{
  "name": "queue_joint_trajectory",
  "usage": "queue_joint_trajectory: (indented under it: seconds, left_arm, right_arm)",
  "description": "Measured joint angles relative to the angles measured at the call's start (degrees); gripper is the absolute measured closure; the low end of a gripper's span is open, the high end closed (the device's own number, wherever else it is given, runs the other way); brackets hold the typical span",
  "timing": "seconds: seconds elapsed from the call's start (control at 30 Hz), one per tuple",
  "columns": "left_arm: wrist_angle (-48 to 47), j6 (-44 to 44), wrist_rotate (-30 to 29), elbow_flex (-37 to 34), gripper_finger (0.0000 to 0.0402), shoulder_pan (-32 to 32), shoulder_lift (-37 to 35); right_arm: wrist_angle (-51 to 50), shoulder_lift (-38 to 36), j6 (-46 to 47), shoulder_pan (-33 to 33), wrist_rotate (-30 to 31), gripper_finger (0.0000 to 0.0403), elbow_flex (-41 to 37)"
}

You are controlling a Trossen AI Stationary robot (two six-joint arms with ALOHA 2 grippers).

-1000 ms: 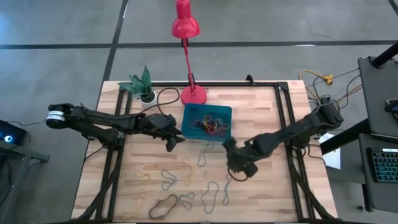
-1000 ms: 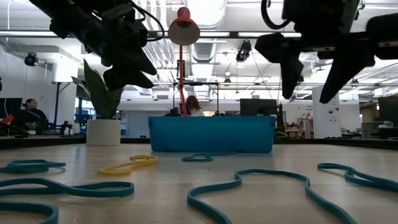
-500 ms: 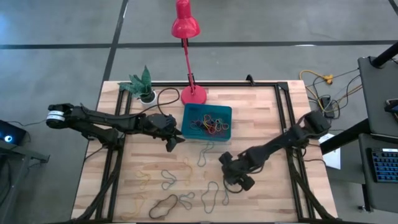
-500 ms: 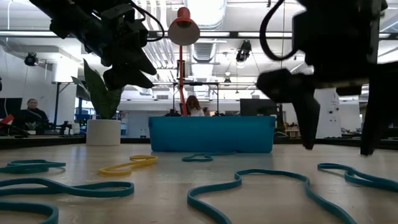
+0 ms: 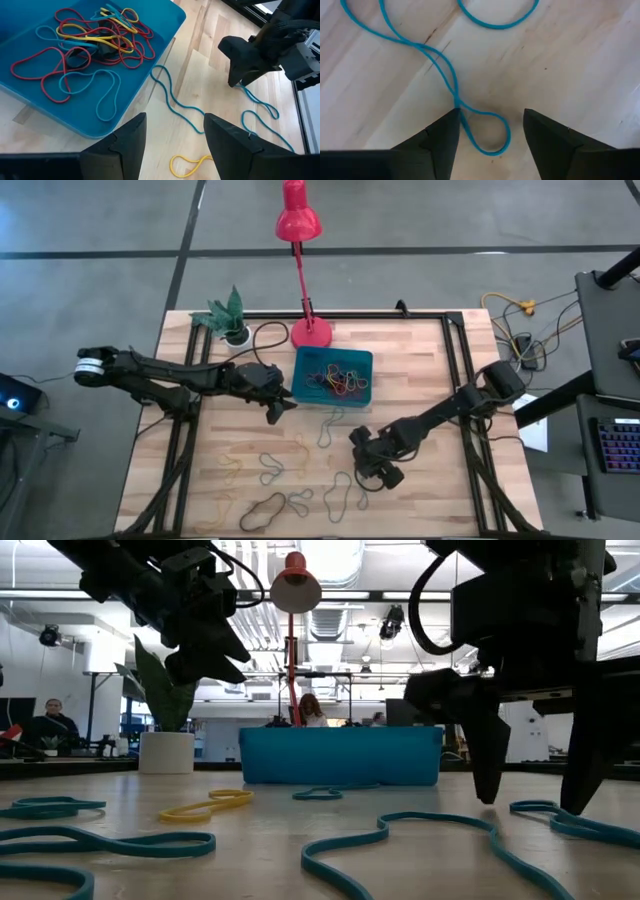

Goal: Pick and place rubber bands into bin
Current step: Put the blue rubber band into the blue bin

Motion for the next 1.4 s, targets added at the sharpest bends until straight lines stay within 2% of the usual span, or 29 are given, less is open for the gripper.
queue_joint_trajectory:
  seconds: [0.17, 0.33, 0.5, 0.73, 0.87, 1.07, 1.23, 1.4]
  left_arm:
    - [-0.02, -0.04, 0.45, -0.04, 0.0219, 0.00, 0.00]
    - [-0.02, -0.04, 0.44, -0.06, 0.0219, 0.00, 0.00]
    - [-0.02, -0.01, 0.44, -0.08, 0.0219, 0.00, 0.02]
    - [-0.02, 0.03, 0.44, -0.10, 0.0219, 0.00, 0.02]
    - [0.01, 0.09, 0.42, -0.10, 0.0219, 0.00, 0.02]
    - [0.00, 0.58, 0.42, -0.10, 0.0219, 0.00, 0.02]
    - [-0.02, 0.62, 0.42, -0.15, 0.0219, 0.00, 0.02]
    - [0.09, 0.62, 0.39, -0.15, 0.0219, 0.00, 0.02]
  right_arm:
    - [0.27, 0.92, 3.17, 0.03, -0.33, 0.0251, -0.01]
    - [-0.15, 0.98, 3.79, 0.10, -0.46, 0.0317, -0.07]
    - [-0.36, 1.00, 8.18, 0.16, -0.24, 0.0377, -0.25]
    - [-1.89, 0.48, 22.39, -0.10, 1.11, 0.0394, 0.92]
    - [-3.43, -1.73, 29.04, -0.70, 11.48, 0.0395, 2.84]
    - [-5.69, -8.91, 35.46, -4.57, 27.01, 0.0395, 6.67]
    - [-5.84, -15.72, 36.72, -10.07, 41.11, 0.0395, 8.55]
    - [-4.86, -18.96, 37.77, -17.19, 53.77, 0.0395, 10.43]
